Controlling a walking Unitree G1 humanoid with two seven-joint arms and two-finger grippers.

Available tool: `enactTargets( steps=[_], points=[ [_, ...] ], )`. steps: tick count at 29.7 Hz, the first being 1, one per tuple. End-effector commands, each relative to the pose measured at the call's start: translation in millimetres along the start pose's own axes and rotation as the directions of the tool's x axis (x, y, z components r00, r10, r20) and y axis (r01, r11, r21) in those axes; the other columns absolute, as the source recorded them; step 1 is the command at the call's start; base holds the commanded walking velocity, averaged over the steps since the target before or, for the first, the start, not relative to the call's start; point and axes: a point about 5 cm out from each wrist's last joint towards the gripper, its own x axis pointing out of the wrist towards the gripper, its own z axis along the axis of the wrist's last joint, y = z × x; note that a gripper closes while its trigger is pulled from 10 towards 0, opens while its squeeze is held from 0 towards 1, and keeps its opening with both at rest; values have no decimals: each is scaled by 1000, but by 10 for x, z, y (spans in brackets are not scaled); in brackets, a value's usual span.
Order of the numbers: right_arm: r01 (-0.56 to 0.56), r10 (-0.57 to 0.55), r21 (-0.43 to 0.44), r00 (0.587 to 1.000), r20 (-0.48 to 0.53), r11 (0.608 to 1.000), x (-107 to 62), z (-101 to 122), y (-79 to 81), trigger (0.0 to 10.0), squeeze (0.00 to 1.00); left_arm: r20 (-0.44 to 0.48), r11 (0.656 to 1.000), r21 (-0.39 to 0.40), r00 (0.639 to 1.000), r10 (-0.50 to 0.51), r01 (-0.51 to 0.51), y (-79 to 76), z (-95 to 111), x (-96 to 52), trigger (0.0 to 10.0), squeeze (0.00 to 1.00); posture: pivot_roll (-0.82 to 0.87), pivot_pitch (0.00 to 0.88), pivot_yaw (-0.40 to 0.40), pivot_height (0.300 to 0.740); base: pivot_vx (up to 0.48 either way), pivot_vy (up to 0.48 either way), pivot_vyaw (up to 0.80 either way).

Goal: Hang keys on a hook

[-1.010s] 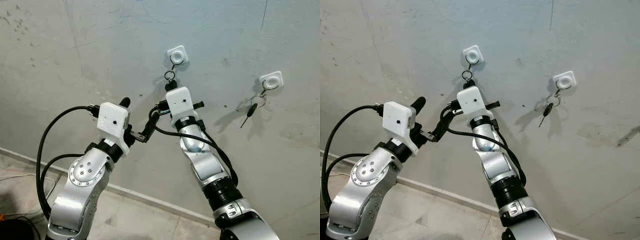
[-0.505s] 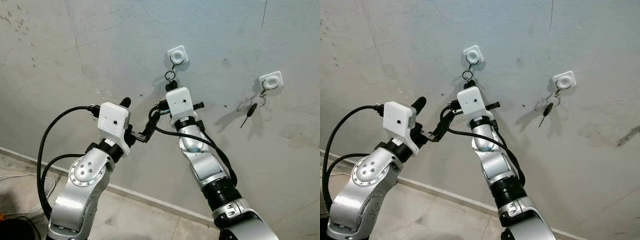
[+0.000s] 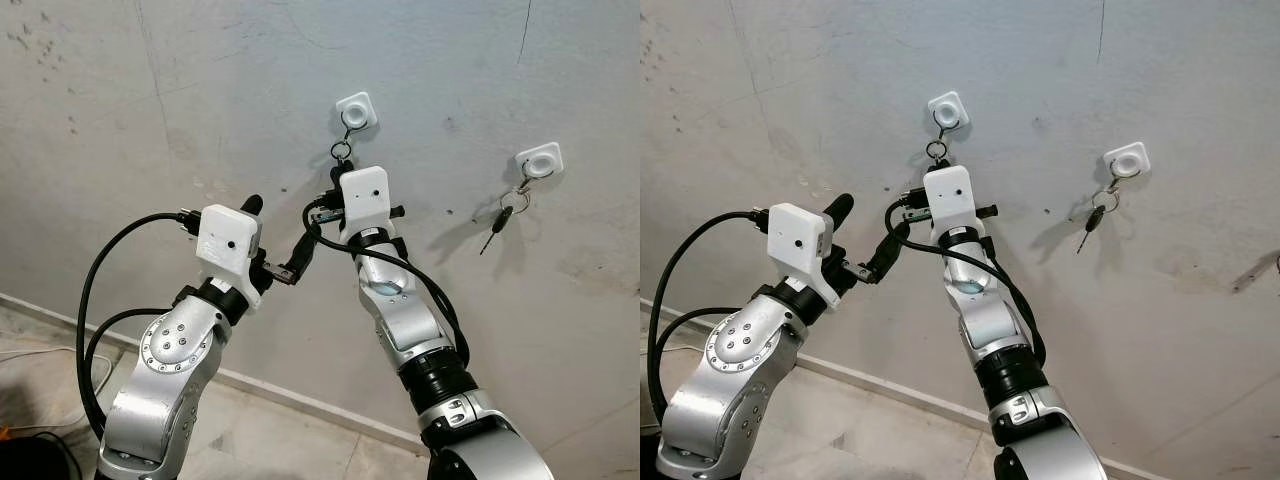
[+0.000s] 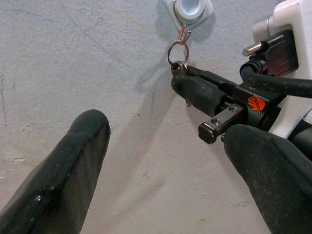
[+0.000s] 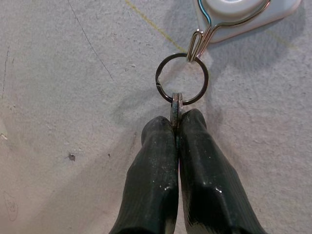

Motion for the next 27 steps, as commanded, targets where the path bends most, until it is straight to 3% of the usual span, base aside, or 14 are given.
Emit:
enactTargets(
  steps=[1,8,9,10,13,14,16,20,21,23,24,25,27],
  points=[
    [-9,12,17,985,-172,1000,-121,-344,15,10000,1000,8,1000,0,1000,3,-3,-6,12,16,10000,0,280,72,-118,740,0,0,0],
    [-10,9,-4,986,-168,1000,-123,-346,-6,10000,1000,1,1000,-4,1000,-10,10,-17,-14,4,10000,0,281,74,-124,740,0,0,0],
    [-11,10,-6,986,-169,1000,-126,-351,-6,10000,914,-4,1000,-8,1000,-18,18,-21,-28,-4,10000,0,281,74,-124,740,0,0,0],
    [-12,10,-8,985,-171,1000,-130,-357,-7,10000,157,-8,999,-14,1000,-30,30,-29,-40,-12,10000,0,281,74,-124,740,0,0,0],
    [-13,12,-7,985,-174,1000,-133,-364,-11,10000,157,-12,999,-21,999,-44,44,-38,-50,-20,10000,0,281,74,-124,740,0,0,0],
    [-17,15,-10,984,-176,1000,-133,-367,-12,10000,0,-47,992,-50,992,-116,114,-101,-94,-30,10000,0,281,76,-128,740,0,0,0],
    [-19,17,-11,984,-177,1000,-131,-366,-11,10000,0,-67,986,-41,985,-162,159,-149,-133,-56,10000,0,283,76,-128,740,0,0,0],
    [-20,17,-12,984,-175,1000,-127,-362,-12,10000,0,-81,990,-44,987,-137,134,-121,-173,-78,10000,0,281,74,-128,740,0,0,0],
    [-20,18,-11,985,-174,1000,-126,-361,-11,10000,106,-83,991,-45,988,-129,126,-105,-177,-80,10000,0,281,74,-128,740,0,0,0],
    [-20,18,-11,985,-174,1000,-126,-361,-11,10000,106,-83,991,-45,988,-129,126,-105,-177,-80,10000,0,281,74,-128,740,0,0,0],
    [-20,18,-11,985,-174,1000,-129,-362,-13,10000,337,-85,992,-47,989,-123,119,-96,-182,-83,10000,0,281,72,-128,740,0,0,0],
    [-26,25,-2,985,-172,1000,-132,-361,-7,10000,1000,-88,994,-46,990,-107,103,-70,-190,-97,10000,0,280,71,-128,740,0,0,0],
    [-26,25,-2,985,-170,1000,-135,-360,-8,10000,1000,-91,995,-46,992,-88,84,-39,-201,-120,10000,0,280,69,-128,740,0,0,0]
  ],
)
